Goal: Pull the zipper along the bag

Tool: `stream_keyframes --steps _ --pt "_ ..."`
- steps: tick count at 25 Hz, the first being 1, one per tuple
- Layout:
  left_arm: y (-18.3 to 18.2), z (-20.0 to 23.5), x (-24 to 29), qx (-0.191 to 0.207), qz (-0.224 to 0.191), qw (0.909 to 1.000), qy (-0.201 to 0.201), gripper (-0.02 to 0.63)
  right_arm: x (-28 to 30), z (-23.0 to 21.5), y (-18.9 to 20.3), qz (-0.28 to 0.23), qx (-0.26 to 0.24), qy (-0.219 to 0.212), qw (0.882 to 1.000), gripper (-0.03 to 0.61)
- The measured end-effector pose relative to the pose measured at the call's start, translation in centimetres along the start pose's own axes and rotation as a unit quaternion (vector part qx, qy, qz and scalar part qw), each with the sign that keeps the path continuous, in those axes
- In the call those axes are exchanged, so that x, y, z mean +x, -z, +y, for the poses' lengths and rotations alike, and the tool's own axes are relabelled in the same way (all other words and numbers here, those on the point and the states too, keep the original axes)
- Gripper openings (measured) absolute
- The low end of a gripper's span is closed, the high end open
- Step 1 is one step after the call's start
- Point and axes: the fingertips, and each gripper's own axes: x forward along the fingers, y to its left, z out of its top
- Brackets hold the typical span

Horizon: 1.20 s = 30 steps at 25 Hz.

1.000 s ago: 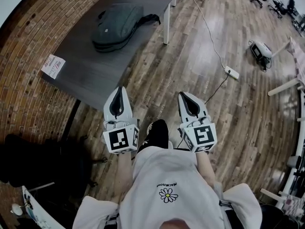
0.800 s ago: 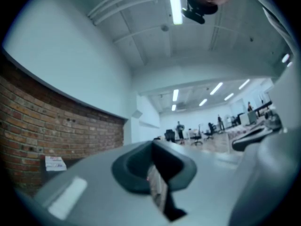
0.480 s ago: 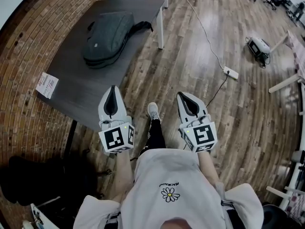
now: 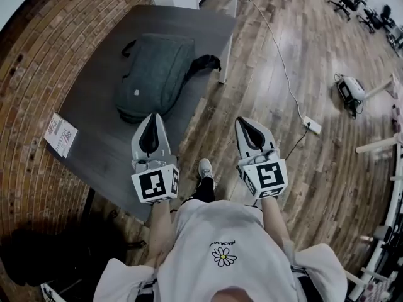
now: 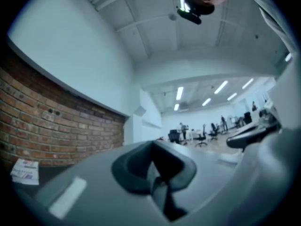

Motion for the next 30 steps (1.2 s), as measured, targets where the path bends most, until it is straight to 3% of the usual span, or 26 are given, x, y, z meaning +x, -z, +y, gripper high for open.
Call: stream_keyframes --steps 5,10,18,25,30 --pt "1.5 3.9 8.2 0.006 0.003 1.0 -0.003 -0.001 10.2 -1.9 -2.0 -0.016 -0.021 -0.005 1.0 0.002" --pt "3.4 5.8 12.3 0.004 0.02 0.9998 -0.002 0.0 16.0 -1.9 -2.3 -0.014 -0.044 -0.022 0.999 0.002" --pt "6.2 7.2 14.8 0.01 0.05 0.9986 -0.015 0.0 20.9 -1.3 0.2 0.004 -0.026 -0.061 0.998 0.002" --pt "7.5 8.9 15.0 0.035 0.074 0.9953 -0.051 0.0 23.3 -1.1 1.9 0.024 -0.028 -0.095 0.995 0.002" --pt "7.8 9.5 15.1 0.048 0.08 0.9944 -0.049 0.0 24.8 -0.6 2.9 0.038 -0.035 -0.111 0.992 0.005"
